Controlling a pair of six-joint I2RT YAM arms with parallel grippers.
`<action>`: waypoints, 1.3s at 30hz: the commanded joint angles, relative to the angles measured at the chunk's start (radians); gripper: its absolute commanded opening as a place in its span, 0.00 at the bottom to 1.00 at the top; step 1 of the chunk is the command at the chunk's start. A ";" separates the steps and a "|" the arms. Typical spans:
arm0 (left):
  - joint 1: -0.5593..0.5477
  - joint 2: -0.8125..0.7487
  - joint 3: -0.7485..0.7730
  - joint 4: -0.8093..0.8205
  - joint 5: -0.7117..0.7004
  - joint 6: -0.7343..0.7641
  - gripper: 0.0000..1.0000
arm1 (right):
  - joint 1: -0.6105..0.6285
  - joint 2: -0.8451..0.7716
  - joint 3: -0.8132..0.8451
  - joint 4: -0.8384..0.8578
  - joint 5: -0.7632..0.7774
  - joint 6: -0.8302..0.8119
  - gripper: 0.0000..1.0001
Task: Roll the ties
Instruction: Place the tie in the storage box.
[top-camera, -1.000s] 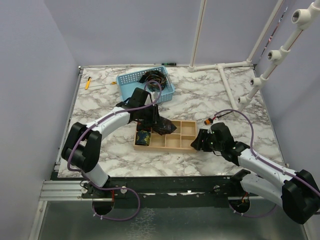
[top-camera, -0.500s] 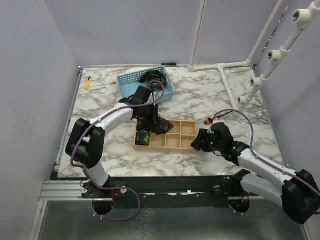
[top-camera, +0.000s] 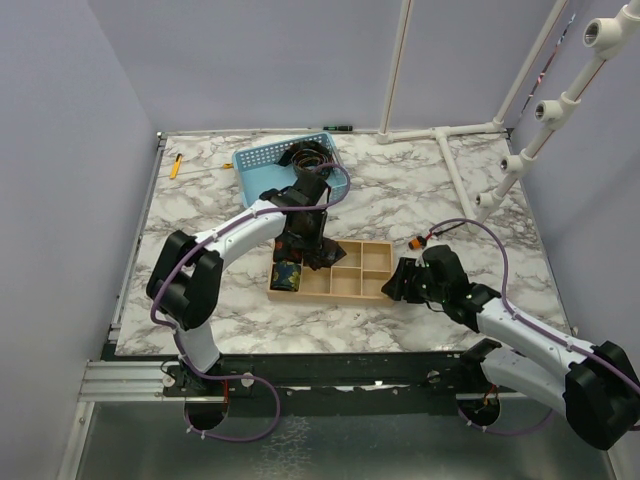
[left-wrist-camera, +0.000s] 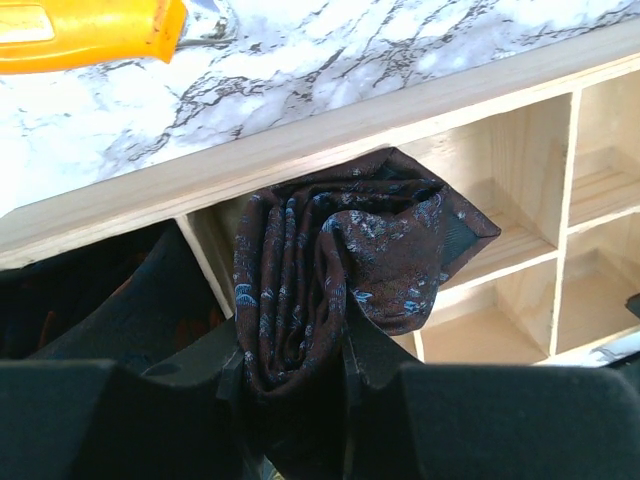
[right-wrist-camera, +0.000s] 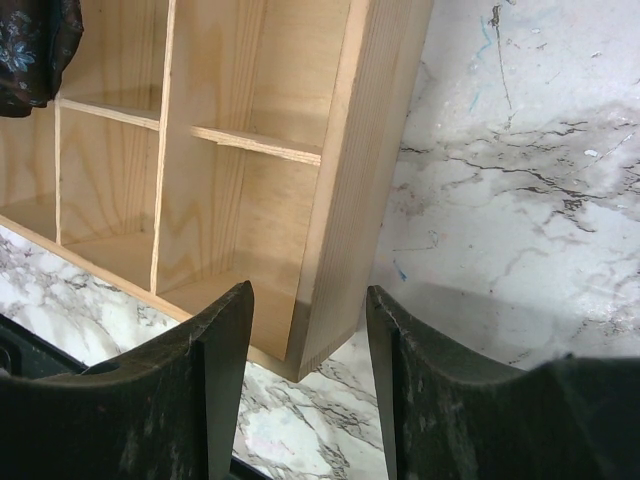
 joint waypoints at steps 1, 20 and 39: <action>-0.008 0.033 0.022 -0.100 -0.193 0.042 0.00 | -0.004 -0.015 -0.016 0.005 -0.006 0.005 0.53; -0.112 0.095 0.154 -0.251 -0.430 0.035 0.00 | -0.004 0.062 0.015 0.084 -0.022 0.074 0.56; -0.235 0.122 0.178 -0.185 -0.492 -0.093 0.00 | -0.004 0.317 0.034 0.289 -0.115 0.143 0.42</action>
